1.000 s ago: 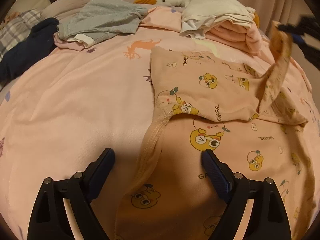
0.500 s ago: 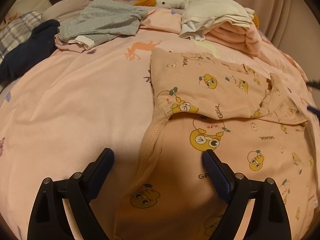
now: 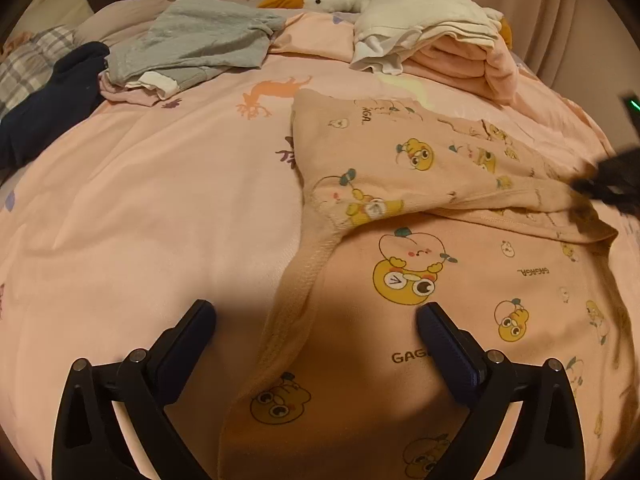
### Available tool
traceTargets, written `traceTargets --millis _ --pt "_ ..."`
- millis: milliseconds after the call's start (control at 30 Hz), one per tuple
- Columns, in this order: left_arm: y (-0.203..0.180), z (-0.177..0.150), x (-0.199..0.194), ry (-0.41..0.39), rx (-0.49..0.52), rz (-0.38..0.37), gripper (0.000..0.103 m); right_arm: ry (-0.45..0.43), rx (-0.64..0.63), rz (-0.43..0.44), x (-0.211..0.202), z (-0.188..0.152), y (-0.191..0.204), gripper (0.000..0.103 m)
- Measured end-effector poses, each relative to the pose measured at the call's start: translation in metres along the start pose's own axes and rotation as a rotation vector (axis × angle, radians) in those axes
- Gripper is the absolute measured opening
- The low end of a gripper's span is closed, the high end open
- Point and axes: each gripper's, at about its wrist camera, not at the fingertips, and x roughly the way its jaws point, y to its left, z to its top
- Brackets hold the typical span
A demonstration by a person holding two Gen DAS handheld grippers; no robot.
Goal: Fold small clothes
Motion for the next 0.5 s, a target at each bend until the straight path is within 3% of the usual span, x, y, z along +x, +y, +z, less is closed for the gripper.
traceTargets --millis 33,100,167,200,333,433,500 --pt "0.0 0.0 0.0 -0.001 0.002 0.002 0.1 0.036 0.024 0.059 -0.007 -0.006 -0.019 0.016" --pt "0.0 -0.001 -0.001 -0.006 -0.001 -0.002 0.1 0.082 0.035 0.092 -0.014 -0.017 -0.039 0.02" --pt "0.001 -0.001 -0.001 -0.007 -0.003 -0.005 0.1 0.108 0.044 0.105 -0.024 -0.029 -0.057 0.034" --pt "0.001 -0.001 -0.001 -0.008 -0.003 -0.005 0.1 0.11 0.054 0.128 -0.028 -0.033 -0.061 0.036" --pt "0.001 -0.002 -0.001 -0.01 -0.006 -0.009 0.101 0.08 0.097 0.208 -0.048 -0.035 -0.066 0.04" --pt "0.002 -0.001 0.0 -0.008 -0.004 -0.009 0.101 0.005 0.128 0.195 -0.053 -0.021 -0.062 0.062" --pt "0.001 -0.001 -0.001 -0.007 -0.003 -0.009 0.101 0.002 0.161 0.211 -0.038 -0.007 -0.062 0.062"
